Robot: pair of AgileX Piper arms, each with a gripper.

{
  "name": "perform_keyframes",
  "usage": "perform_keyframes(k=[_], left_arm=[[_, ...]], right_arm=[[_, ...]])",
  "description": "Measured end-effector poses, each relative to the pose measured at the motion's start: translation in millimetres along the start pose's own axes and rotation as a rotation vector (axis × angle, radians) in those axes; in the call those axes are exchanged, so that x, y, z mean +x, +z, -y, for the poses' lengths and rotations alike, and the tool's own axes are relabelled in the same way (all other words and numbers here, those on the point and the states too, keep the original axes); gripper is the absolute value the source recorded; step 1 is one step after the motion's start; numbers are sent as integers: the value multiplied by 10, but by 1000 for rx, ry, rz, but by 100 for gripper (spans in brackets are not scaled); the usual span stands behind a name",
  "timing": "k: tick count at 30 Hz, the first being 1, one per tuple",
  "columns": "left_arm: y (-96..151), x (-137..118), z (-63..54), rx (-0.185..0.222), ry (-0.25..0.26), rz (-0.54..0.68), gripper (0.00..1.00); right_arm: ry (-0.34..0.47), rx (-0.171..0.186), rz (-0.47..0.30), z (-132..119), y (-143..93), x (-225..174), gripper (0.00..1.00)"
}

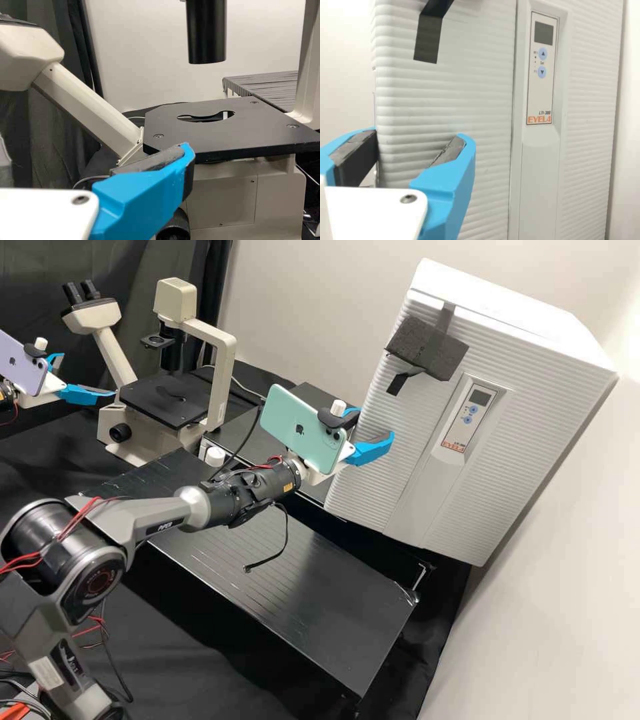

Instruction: Open the incubator door.

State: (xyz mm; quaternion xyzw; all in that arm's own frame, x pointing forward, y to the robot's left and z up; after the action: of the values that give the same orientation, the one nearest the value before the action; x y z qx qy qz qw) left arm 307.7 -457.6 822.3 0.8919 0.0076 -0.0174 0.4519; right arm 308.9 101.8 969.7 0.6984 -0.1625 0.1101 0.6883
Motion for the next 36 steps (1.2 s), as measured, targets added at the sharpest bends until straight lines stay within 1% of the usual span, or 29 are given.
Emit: perform_keyframes(k=[8, 11, 15, 16, 18, 19, 20, 22, 23, 27, 28, 29, 31, 32, 33, 36], left_arm=[[0, 0, 0, 0, 0, 0, 100], [0, 0, 0, 0, 0, 0, 100], [0, 0, 0, 0, 0, 0, 100], [0, 0, 0, 0, 0, 0, 100], [0, 0, 0, 0, 0, 0, 100], [0, 0, 0, 0, 0, 0, 100], [0, 0, 0, 0, 0, 0, 100], [0, 0, 0, 0, 0, 0, 100], [0, 0, 0, 0, 0, 0, 100], [0, 0, 0, 0, 0, 0, 100], [0, 0, 0, 0, 0, 0, 100], [0, 0, 0, 0, 0, 0, 100], [0, 0, 0, 0, 0, 0, 100], [0, 0, 0, 0, 0, 0, 100], [0, 0, 0, 0, 0, 0, 100], [0, 0, 0, 0, 0, 0, 100]], right_arm=[[11, -11, -19, -182, 118, -255, 0], [26, 12, -9, -256, 156, -402, 0], [52, 27, 2, -329, 185, -562, 0], [56, 34, 7, -342, 190, -584, 100], [66, 47, 15, -358, 200, -635, 100], [72, 43, 18, -370, 197, -643, 100], [76, 33, 25, -374, 205, -655, 100], [94, -10, 48, -395, 218, -688, 100], [103, -15, 60, -406, 224, -703, 100], [127, -65, 105, -430, 213, -754, 100], [132, -73, 114, -439, 209, -767, 100], [134, -78, 127, -440, 210, -775, 100], [142, -75, 151, -451, 214, -796, 100], [146, -82, 168, -459, 221, -807, 100], [148, -75, 180, -459, 225, -815, 100], [151, -83, 215, -467, 238, -839, 100]])
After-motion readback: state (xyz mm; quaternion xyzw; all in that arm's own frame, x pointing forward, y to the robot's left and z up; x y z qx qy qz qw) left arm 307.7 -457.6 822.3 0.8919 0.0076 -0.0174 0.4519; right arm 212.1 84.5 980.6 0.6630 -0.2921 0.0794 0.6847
